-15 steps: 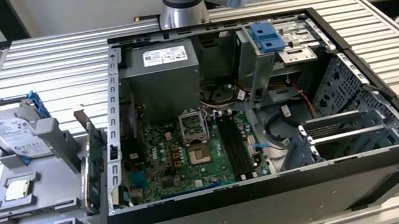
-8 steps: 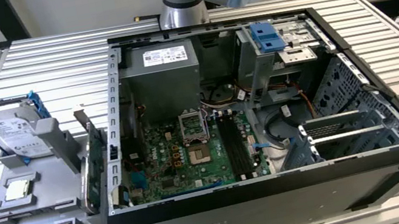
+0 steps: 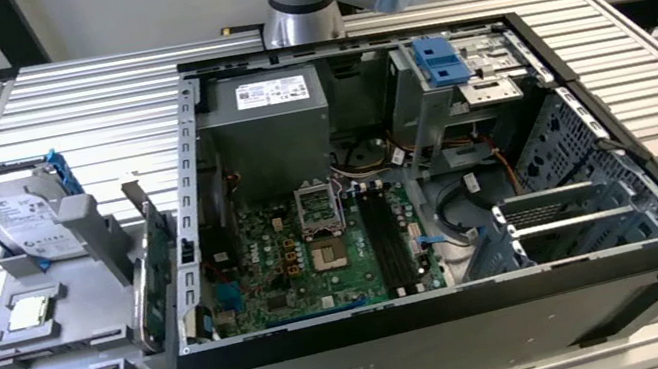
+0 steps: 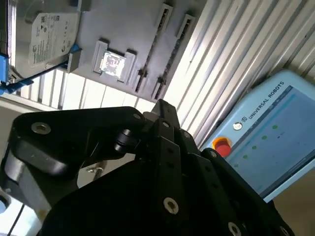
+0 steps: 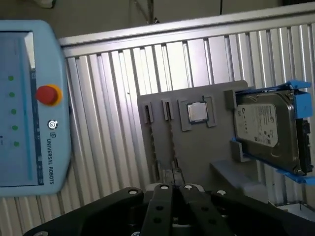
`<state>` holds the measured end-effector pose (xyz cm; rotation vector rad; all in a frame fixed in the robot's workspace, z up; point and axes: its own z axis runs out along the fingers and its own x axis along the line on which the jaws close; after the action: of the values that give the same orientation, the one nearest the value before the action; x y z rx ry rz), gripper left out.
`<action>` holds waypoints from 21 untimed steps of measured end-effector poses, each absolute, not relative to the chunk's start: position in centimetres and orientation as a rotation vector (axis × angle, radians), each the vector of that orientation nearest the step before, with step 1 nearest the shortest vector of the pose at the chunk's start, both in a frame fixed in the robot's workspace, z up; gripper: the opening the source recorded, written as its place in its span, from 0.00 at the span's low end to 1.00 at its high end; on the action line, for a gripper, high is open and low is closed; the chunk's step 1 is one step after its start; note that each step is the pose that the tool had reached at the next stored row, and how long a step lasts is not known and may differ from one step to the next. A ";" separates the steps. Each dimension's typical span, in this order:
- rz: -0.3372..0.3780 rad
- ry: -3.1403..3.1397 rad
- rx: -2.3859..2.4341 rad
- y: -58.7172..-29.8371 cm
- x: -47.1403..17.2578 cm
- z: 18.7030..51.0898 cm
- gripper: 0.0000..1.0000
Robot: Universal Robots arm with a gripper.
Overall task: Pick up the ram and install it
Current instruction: 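Pick up the ram and move it above insertion slot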
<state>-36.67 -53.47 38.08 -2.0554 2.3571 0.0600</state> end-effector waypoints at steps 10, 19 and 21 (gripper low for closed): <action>0.060 2.189 -2.237 -53.5 -36.6 38.0 0.00; 0.061 2.085 -2.335 -53.5 -36.5 38.0 0.00; 0.061 2.085 -2.335 -53.5 -36.5 38.0 0.00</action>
<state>-36.49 -53.47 38.01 -2.3350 2.0849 0.0614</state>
